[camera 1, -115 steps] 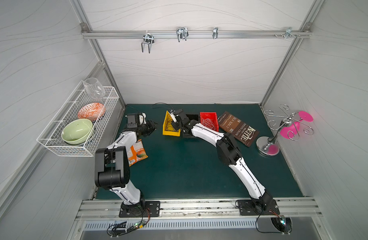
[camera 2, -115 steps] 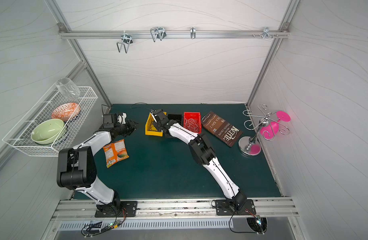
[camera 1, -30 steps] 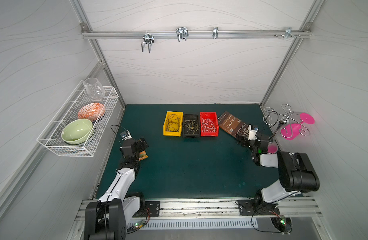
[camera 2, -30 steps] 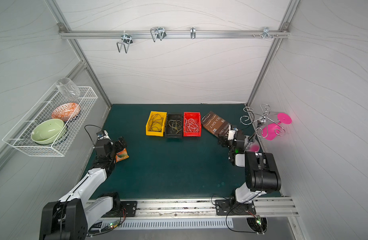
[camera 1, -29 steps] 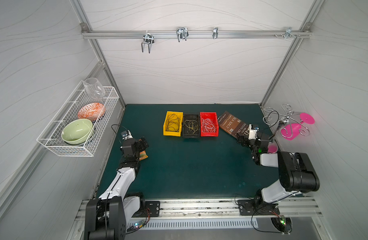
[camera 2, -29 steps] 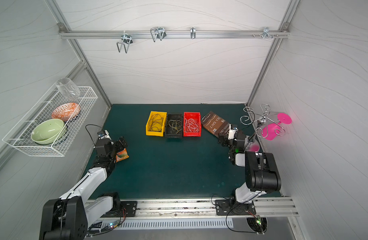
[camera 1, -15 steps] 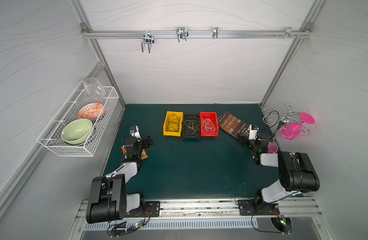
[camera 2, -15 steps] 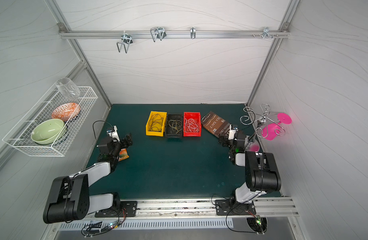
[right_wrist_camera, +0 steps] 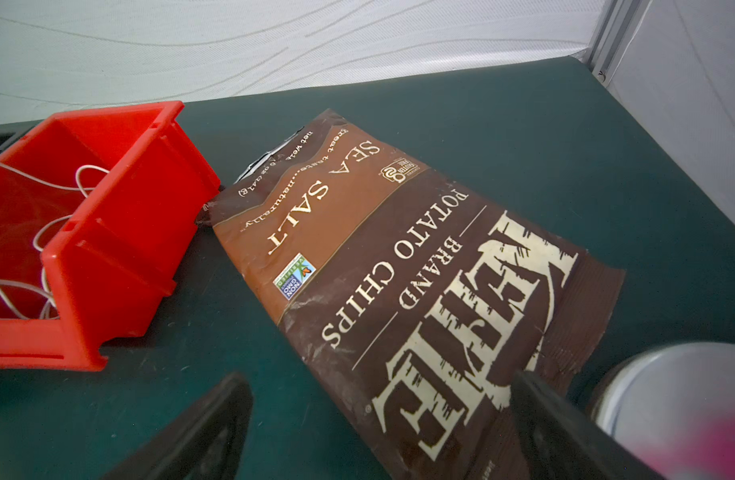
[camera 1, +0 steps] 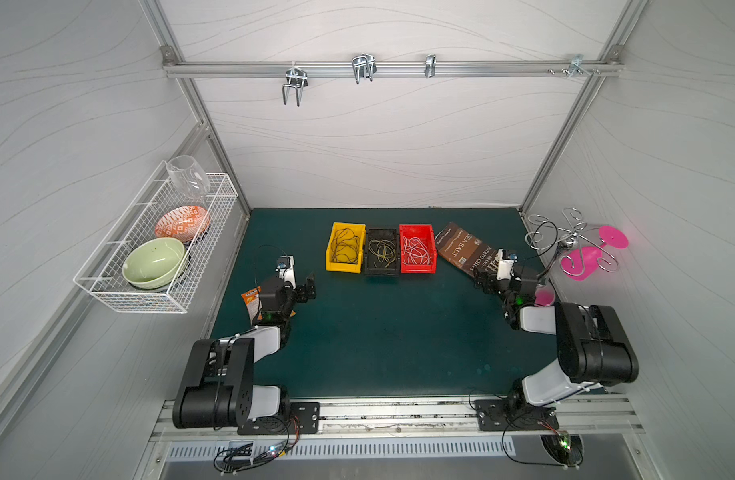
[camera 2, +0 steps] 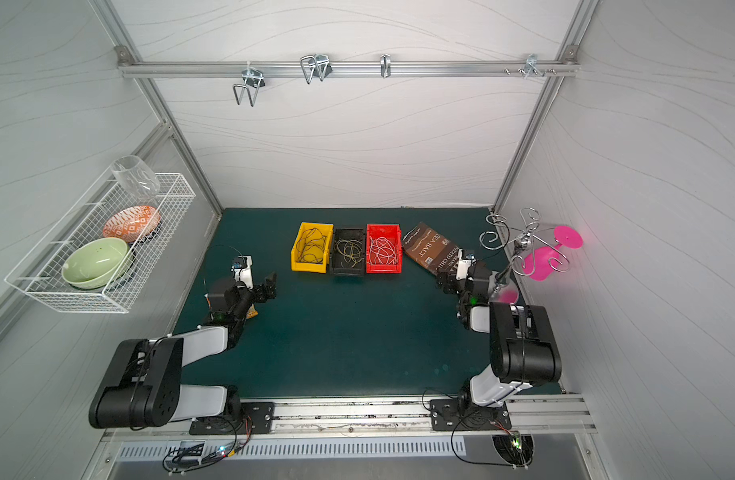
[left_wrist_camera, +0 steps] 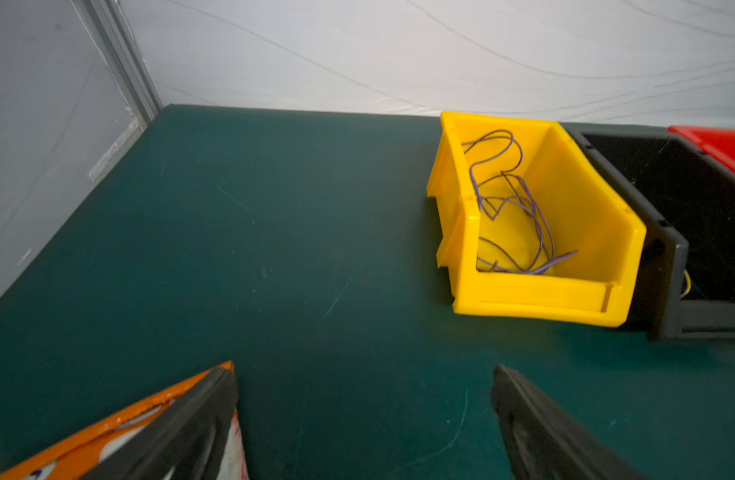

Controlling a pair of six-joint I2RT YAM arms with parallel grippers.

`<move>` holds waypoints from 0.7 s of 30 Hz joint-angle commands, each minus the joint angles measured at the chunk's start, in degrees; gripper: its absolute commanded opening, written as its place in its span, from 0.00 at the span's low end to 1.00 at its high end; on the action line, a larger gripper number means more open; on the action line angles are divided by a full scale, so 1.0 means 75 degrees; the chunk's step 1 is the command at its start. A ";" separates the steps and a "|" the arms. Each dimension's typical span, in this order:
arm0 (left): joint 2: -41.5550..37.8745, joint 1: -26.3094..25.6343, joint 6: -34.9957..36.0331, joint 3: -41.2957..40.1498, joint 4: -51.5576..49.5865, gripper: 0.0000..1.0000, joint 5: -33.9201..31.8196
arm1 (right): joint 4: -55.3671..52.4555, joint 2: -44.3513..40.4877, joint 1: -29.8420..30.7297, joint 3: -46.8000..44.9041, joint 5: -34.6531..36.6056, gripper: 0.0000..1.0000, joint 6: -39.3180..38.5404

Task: Untangle and sort cables by color
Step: Reset both arms

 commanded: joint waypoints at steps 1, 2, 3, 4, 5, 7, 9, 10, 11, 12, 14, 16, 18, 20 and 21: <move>0.0987 -0.0032 0.0135 -0.0227 0.2099 1.00 0.0086 | -0.0128 -0.0012 0.0024 0.0012 0.0039 0.99 -0.0088; 0.1411 -0.0038 0.0143 -0.0277 0.2901 1.00 0.0011 | -0.0118 -0.0005 0.0026 0.0013 0.0040 0.99 -0.0094; 0.1278 -0.0035 0.0118 -0.0213 0.2330 1.00 -0.0029 | -0.0117 -0.0012 0.0027 0.0016 0.0042 0.99 -0.0083; 0.0932 -0.0038 0.0024 0.0078 0.1152 1.00 -0.0189 | -0.0122 -0.0009 0.0022 0.0012 0.0038 0.99 -0.0094; 0.1039 -0.0035 -0.0068 0.0395 0.0851 1.00 -0.0386 | -0.0122 -0.0003 0.0026 0.0022 0.0048 0.99 -0.0097; 0.1249 -0.0003 -0.0191 0.0938 0.0114 1.00 -0.0660 | -0.0124 -0.0010 0.0026 0.0023 0.0051 0.99 -0.0085; 0.1259 0.0018 -0.0311 0.0769 0.0550 1.00 -0.0950 | -0.0122 -0.0004 0.0032 0.0015 0.0048 0.99 -0.0095; 0.1269 0.0012 -0.0295 0.0753 0.0552 1.00 -0.0958 | -0.0120 -0.0003 0.0027 0.0020 0.0048 0.99 -0.0087; 0.1163 0.0012 -0.0313 0.0792 0.0266 1.00 -0.0946 | -0.0122 -0.0004 0.0027 0.0011 0.0045 0.99 -0.0086; 0.1171 0.0012 -0.0311 0.0798 0.0335 1.00 -0.0943 | -0.0116 -0.0007 0.0026 0.0005 0.0046 0.99 -0.0089; 0.1212 -0.0004 -0.0287 0.0763 0.0439 1.00 -0.0966 | -0.0111 -0.0029 0.0032 0.0000 0.0040 0.99 -0.0090; 0.1204 -0.0011 -0.0282 0.0785 0.0378 1.00 -0.0970 | -0.0098 -0.0043 0.0021 -0.0012 0.0059 0.99 -0.0094; 0.1184 -0.0011 -0.0279 0.0793 0.0321 1.00 -0.0967 | -0.0095 -0.0044 0.0026 -0.0022 0.0054 0.99 -0.0091; 0.1214 -0.0058 -0.0193 0.0826 0.0292 1.00 -0.0860 | -0.0088 -0.0037 0.0032 -0.0021 0.0062 0.99 -0.0090; 0.1195 -0.0058 -0.0190 0.0828 0.0268 1.00 -0.0842 | -0.0089 -0.0038 0.0024 -0.0012 0.0062 0.99 -0.0094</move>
